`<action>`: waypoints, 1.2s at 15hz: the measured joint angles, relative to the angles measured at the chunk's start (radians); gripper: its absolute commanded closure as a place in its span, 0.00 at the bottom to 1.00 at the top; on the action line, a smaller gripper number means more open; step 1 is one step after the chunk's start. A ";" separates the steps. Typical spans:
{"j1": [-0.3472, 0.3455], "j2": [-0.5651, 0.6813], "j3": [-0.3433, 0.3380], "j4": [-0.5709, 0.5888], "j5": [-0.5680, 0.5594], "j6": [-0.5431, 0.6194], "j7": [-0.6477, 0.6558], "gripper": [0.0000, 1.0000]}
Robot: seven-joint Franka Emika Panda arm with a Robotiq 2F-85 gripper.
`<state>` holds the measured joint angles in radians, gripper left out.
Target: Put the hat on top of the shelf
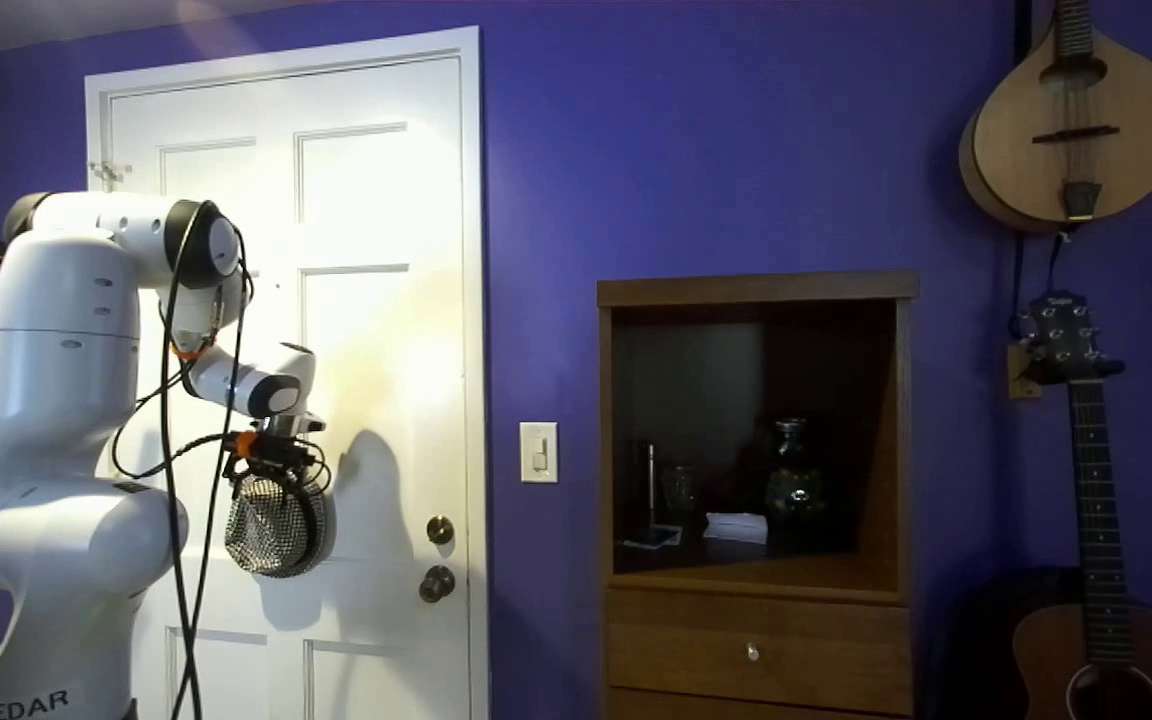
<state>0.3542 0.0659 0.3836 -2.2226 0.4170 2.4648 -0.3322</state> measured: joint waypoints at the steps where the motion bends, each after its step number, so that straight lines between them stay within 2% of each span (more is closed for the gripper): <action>1: 0.001 0.000 0.006 0.000 0.009 0.017 -0.001 0.00; 7: 0.018 0.000 0.033 0.000 -0.004 0.052 0.112 0.00; 14: 0.051 0.013 0.040 0.000 -0.122 0.110 0.232 0.00; 15: 0.056 0.019 0.040 0.001 -0.138 0.131 0.240 0.02; 16: 0.059 0.025 0.041 0.001 -0.150 0.150 0.247 0.17; 17: 0.061 0.032 0.043 0.001 -0.158 0.168 0.251 0.27; 18: 0.062 0.040 0.044 0.002 -0.167 0.184 0.255 0.32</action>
<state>0.4166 0.1054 0.4281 -2.2211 0.2504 2.6490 -0.0774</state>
